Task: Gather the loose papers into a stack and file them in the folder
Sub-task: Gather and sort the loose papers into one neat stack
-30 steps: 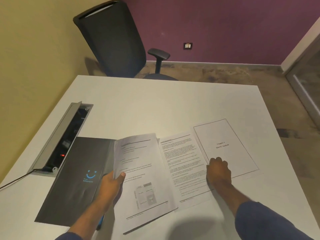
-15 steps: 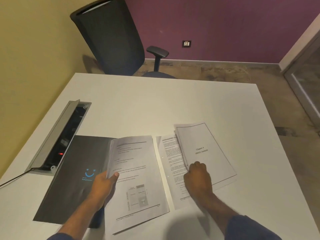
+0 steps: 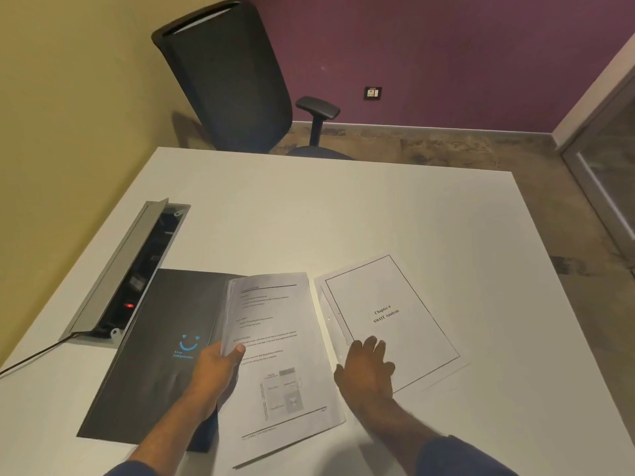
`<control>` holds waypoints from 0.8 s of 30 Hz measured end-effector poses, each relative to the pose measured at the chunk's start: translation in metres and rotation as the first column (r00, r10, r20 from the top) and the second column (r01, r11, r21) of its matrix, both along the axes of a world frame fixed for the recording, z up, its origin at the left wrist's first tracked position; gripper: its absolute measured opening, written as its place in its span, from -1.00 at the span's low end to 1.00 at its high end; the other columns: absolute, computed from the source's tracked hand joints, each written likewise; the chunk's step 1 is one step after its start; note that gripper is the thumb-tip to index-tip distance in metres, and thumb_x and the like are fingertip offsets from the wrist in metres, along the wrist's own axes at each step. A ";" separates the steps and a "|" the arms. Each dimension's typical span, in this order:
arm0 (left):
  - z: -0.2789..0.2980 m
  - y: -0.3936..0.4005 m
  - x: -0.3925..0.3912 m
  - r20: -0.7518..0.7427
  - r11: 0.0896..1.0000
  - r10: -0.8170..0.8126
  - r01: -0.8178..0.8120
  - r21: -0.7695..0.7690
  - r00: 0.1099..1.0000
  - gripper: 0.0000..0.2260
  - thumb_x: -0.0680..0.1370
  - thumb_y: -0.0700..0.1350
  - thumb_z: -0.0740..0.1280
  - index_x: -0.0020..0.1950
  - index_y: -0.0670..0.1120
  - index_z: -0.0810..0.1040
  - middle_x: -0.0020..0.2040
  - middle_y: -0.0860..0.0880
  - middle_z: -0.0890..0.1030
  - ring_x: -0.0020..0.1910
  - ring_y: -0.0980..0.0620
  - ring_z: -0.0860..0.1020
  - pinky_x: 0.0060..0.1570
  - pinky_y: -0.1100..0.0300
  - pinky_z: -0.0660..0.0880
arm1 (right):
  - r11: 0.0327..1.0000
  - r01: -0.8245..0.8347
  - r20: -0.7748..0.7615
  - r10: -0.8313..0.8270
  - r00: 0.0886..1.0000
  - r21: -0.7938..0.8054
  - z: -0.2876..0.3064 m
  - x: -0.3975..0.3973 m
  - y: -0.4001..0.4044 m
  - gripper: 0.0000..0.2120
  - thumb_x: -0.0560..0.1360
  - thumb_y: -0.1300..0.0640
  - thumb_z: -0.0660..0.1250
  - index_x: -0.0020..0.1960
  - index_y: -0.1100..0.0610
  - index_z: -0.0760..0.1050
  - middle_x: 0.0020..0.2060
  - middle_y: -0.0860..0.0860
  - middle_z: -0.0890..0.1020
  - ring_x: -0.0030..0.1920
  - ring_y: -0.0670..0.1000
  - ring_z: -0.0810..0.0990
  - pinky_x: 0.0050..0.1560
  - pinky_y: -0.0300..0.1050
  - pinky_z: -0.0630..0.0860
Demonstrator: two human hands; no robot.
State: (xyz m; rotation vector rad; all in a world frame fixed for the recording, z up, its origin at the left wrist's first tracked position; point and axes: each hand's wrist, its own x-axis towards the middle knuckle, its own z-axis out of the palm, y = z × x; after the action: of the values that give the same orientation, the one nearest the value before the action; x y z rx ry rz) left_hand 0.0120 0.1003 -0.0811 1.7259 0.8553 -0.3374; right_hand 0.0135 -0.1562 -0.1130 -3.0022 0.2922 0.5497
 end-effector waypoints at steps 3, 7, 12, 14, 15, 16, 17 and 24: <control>0.001 -0.004 -0.003 0.002 1.000 -0.003 0.003 -0.008 1.000 -0.82 0.62 -0.11 0.32 0.20 -0.13 0.54 -0.16 0.03 0.69 -0.24 0.02 0.67 -0.40 0.23 0.50 | 0.999 0.034 -0.013 -0.034 0.999 -0.017 0.006 -0.005 0.006 -0.80 0.30 0.25 0.22 -0.08 0.11 0.41 -0.06 0.07 0.41 0.04 0.13 0.43 -0.25 -0.09 0.26; 0.002 -0.007 -0.008 0.019 0.999 -0.015 0.016 -0.035 1.000 -0.78 0.63 -0.14 0.32 0.24 -0.19 0.54 -0.08 -0.04 0.70 -0.17 -0.04 0.68 -0.34 0.19 0.52 | 0.997 0.007 -0.031 -0.010 0.999 -0.078 0.006 -0.017 0.006 -0.71 0.25 0.31 0.24 -0.05 0.11 0.43 0.02 0.15 0.50 0.08 0.17 0.47 -0.19 0.01 0.19; 0.004 -0.007 -0.015 0.036 0.999 -0.009 0.010 -0.048 0.999 -0.80 0.62 -0.19 0.32 0.23 -0.18 0.54 -0.07 -0.05 0.71 -0.23 0.02 0.71 -0.44 0.30 0.55 | 0.986 -0.012 -0.029 0.007 1.000 -0.168 0.003 -0.029 0.000 -0.38 0.28 0.26 0.25 0.36 0.19 0.31 0.23 0.27 0.47 0.27 0.31 0.43 -0.12 0.05 0.39; 0.005 -0.009 -0.017 0.037 0.999 -0.007 0.009 -0.054 0.999 -0.83 0.62 -0.18 0.32 0.20 -0.14 0.54 -0.12 0.01 0.70 -0.30 0.04 0.71 -0.47 0.32 0.54 | 0.986 -0.022 -0.013 0.021 1.000 -0.166 0.005 -0.029 -0.003 -0.33 0.30 0.27 0.23 0.42 0.19 0.25 0.20 0.23 0.47 0.20 0.26 0.46 -0.20 -0.01 0.42; 0.005 -0.010 -0.017 0.035 0.999 -0.012 0.014 -0.050 0.999 -0.82 0.62 -0.18 0.33 0.21 -0.15 0.55 -0.12 0.02 0.70 -0.27 0.04 0.71 -0.42 0.29 0.54 | 0.986 -0.037 -0.011 0.035 0.999 -0.163 0.007 -0.029 -0.005 -0.35 0.31 0.29 0.21 0.41 0.20 0.26 0.12 0.19 0.48 0.09 0.21 0.48 -0.25 -0.05 0.39; 0.004 -0.010 -0.017 0.030 0.999 -0.018 0.019 -0.043 0.999 -0.81 0.62 -0.17 0.33 0.23 -0.16 0.55 -0.12 0.02 0.71 -0.21 0.02 0.70 -0.36 0.25 0.53 | 0.986 -0.060 -0.001 0.060 0.998 -0.154 0.009 -0.028 -0.008 -0.38 0.31 0.30 0.19 0.39 0.20 0.29 0.04 0.15 0.49 -0.02 0.15 0.47 -0.31 -0.08 0.35; 0.004 -0.009 -0.016 0.026 0.999 -0.022 0.023 -0.037 0.999 -0.79 0.62 -0.17 0.33 0.24 -0.17 0.55 -0.11 0.01 0.70 -0.17 0.00 0.69 -0.32 0.23 0.52 | 0.986 -0.085 0.013 0.088 0.996 -0.146 0.010 -0.028 -0.011 -0.43 0.31 0.31 0.19 0.34 0.21 0.34 -0.03 0.11 0.48 -0.08 0.11 0.46 -0.34 -0.10 0.31; 0.002 -0.009 -0.009 0.037 0.998 -0.047 0.048 -0.043 0.998 -0.78 0.62 -0.15 0.33 0.24 -0.19 0.55 -0.01 -0.08 0.69 -0.10 -0.08 0.68 -0.24 0.16 0.55 | 0.960 -0.247 0.013 0.251 0.968 -0.136 0.012 -0.027 -0.043 -0.73 0.46 -0.08 0.37 -0.08 0.14 0.56 -0.18 0.05 0.54 -0.21 0.07 0.52 -0.35 -0.04 0.34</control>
State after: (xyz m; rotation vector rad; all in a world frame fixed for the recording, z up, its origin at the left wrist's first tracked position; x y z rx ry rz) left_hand 0.0026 0.0909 -0.0789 1.7089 0.7769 -0.3536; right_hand -0.0137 -0.1989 -0.1011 -3.1965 -0.0560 0.5227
